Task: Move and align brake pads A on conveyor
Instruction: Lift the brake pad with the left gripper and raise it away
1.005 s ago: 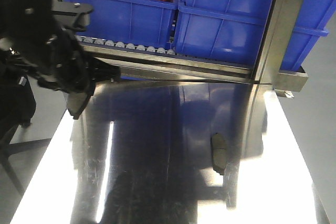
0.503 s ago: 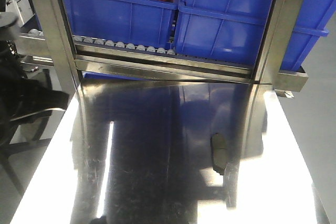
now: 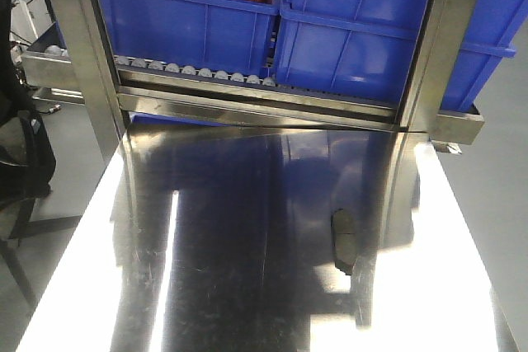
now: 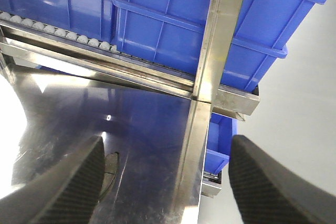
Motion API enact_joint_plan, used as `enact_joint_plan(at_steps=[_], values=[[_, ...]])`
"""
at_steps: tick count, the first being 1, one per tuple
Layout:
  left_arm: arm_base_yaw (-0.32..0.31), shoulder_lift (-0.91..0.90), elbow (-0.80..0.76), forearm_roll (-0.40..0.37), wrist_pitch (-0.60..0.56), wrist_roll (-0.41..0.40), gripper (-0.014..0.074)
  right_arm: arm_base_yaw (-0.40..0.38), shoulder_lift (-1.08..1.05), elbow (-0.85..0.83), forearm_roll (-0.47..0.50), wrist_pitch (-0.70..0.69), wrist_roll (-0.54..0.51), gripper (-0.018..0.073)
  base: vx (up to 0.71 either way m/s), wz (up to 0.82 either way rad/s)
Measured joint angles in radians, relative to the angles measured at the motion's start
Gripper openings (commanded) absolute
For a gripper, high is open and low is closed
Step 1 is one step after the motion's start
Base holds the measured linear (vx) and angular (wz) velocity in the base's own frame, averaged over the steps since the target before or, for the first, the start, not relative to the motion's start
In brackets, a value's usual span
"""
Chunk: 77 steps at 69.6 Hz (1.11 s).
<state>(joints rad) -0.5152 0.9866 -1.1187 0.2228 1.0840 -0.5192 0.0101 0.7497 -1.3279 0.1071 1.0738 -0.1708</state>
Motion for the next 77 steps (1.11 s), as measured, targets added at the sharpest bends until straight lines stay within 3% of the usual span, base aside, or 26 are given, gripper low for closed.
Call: enact_joint_plan(at_steps=[77], values=[[0.0,0.0,0.0,0.0,0.001,-0.001,-0.0006,0.0,0.006,0.0,0.001,0.0,0.0,0.0477,0.0,0.0]])
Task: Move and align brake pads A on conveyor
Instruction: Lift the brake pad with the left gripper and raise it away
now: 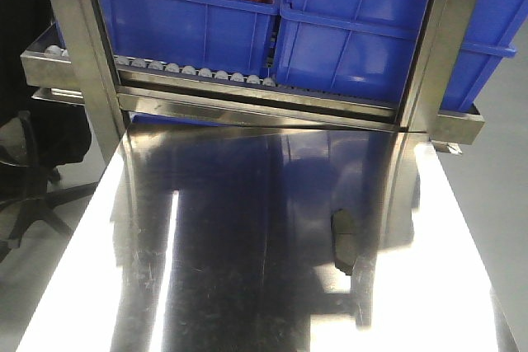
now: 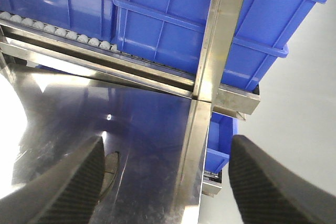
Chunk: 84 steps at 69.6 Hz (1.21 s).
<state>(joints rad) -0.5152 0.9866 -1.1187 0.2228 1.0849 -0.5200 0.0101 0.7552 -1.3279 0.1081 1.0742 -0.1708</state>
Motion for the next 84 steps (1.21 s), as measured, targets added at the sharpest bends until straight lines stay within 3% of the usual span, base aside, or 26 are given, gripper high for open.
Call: enact_joint_plan(at_steps=[37,47,60,84], values=[[0.0,0.0,0.0,0.0,0.0,0.0,-0.0006,0.0,0.015,0.0,0.003,-0.066,0.0,0.0477,0.0,0.0],[0.0,0.0,0.0,0.0,0.0,0.0,-0.0006,0.0,0.039,0.0,0.075,-0.064,-0.001,0.0477,0.0,0.0],[0.0,0.0,0.0,0.0,0.0,0.0,-0.0006,0.0,0.133,0.0,0.168,-0.006,-0.014,0.0477,0.0,0.0],[0.0,0.0,0.0,0.0,0.0,0.0,-0.0006,0.0,0.367,0.002,0.177,0.067,0.013,0.0477,0.0,0.0]])
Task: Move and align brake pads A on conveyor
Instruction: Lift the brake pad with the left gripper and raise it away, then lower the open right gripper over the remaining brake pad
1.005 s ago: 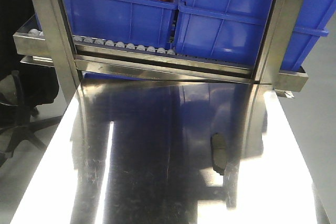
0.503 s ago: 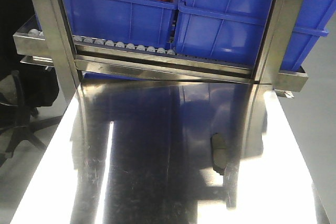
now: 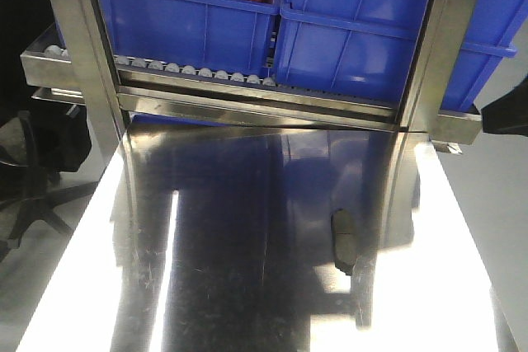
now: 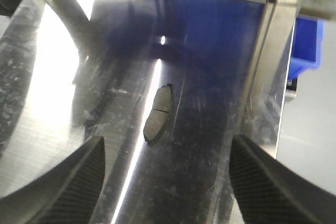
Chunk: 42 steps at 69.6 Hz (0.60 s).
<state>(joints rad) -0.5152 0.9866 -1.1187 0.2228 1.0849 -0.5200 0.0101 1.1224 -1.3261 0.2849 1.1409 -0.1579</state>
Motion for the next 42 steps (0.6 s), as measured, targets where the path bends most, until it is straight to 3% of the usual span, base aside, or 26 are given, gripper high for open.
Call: enact_joint_plan(at_steps=[8,23,42], values=[[0.0,0.0,0.0,0.0,0.0,0.0,-0.0006,0.034,0.06,0.0,-0.038,-0.012,0.03,0.0477,0.0,0.0],[0.0,0.0,0.0,0.0,0.0,0.0,-0.0006,0.179,0.198,0.0,-0.169,-0.032,0.128,0.0477,0.0,0.0],[0.0,0.0,0.0,0.0,0.0,0.0,-0.0006,0.262,0.392,0.0,-0.178,-0.06,0.19,0.0477,0.0,0.0]])
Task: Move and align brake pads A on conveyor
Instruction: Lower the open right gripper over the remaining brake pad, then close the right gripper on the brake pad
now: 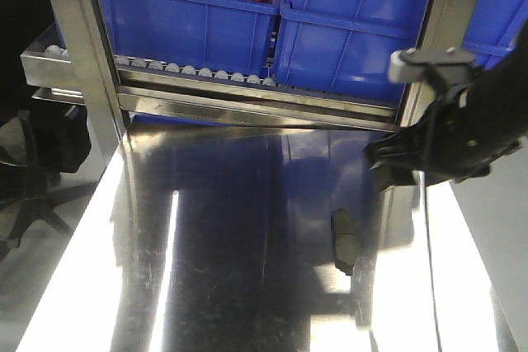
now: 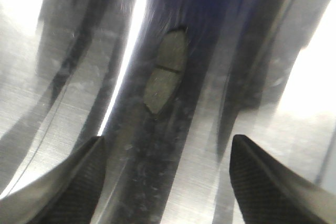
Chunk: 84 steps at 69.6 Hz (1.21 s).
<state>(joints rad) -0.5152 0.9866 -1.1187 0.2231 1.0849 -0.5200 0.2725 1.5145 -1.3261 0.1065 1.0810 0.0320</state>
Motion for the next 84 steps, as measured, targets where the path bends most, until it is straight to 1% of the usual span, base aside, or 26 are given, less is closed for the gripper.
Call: enact_joint_plan(at_steps=[7,26,46,60,68,84], values=[[0.0,0.0,0.0,0.001,0.0,0.0,-0.0006,0.006,0.079,0.0,-0.001,-0.005,0.044,0.0477,0.0,0.0],[0.0,0.0,0.0,0.001,0.0,0.0,-0.0006,0.009,0.24,-0.008,-0.014,-0.038,0.123,0.0477,0.0,0.0],[0.0,0.0,0.0,0.001,0.0,0.0,-0.0006,0.064,0.378,-0.101,-0.107,-0.019,0.224,0.0477,0.0,0.0],[0.0,0.0,0.0,0.001,0.0,0.0,-0.0006,0.104,0.453,-0.155,-0.113,-0.015,0.259,0.0477,0.0,0.0],[0.0,0.0,0.0,0.001,0.0,0.0,-0.0006,0.108,0.48,-0.164,-0.125,-0.017,0.277,0.0477,0.0,0.0],[0.0,0.0,0.0,0.001,0.0,0.0,-0.0006,0.108,0.528,-0.165,-0.143,-0.041,0.281,0.0477,0.0,0.0]])
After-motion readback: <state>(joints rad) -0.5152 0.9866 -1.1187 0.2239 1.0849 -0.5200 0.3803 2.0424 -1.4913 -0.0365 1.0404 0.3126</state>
